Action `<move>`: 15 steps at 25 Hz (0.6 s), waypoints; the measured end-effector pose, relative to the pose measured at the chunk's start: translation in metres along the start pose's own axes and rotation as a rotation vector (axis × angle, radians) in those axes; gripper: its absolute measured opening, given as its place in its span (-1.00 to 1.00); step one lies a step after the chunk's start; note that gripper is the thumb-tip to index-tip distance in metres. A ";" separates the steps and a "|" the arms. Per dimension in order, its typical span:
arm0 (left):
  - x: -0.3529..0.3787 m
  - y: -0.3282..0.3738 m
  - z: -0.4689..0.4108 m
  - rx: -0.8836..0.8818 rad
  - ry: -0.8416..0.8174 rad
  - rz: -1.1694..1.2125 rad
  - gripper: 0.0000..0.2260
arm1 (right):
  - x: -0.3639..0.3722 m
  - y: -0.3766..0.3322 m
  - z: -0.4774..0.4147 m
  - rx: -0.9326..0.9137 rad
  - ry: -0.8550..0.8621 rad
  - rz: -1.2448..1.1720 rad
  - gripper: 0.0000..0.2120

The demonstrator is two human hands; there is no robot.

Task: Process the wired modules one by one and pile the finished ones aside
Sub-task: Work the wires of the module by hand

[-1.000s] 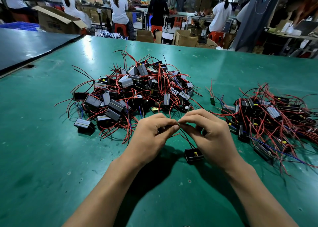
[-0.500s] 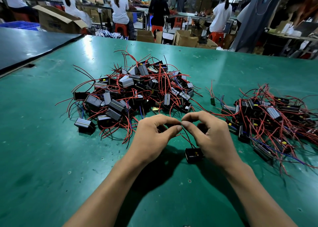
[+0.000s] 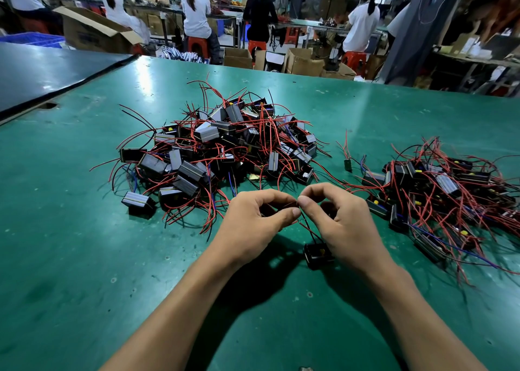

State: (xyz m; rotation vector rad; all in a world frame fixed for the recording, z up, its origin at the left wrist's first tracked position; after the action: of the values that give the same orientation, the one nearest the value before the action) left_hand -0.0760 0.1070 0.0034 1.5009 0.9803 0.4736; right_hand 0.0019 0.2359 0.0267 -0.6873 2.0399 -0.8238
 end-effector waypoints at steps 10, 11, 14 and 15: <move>-0.006 0.010 0.004 0.082 0.080 -0.101 -0.94 | -0.001 -0.005 0.001 -0.012 0.000 0.037 -0.90; -0.005 0.009 0.004 0.083 0.073 -0.100 -0.94 | -0.002 -0.006 0.001 -0.013 0.001 0.036 -0.90; -0.003 0.009 0.004 0.098 0.057 -0.094 -0.94 | -0.002 -0.006 0.001 0.008 0.006 0.032 -0.86; -0.003 0.010 0.004 0.105 0.056 -0.095 -0.94 | -0.001 -0.004 0.000 0.028 0.010 0.028 -0.85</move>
State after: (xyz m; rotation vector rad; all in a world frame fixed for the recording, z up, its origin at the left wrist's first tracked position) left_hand -0.0718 0.1034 0.0127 1.5341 1.1303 0.4032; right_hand 0.0036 0.2343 0.0305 -0.6392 2.0381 -0.8399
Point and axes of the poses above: each hand's wrist, its own z-axis away from the middle knuckle, its own x-axis out of the palm, y = z × x, the point moved 8 cm from there along -z, towards the middle knuckle, and after that the axes turned 2 degrees about -z, right-handed, at the moved point
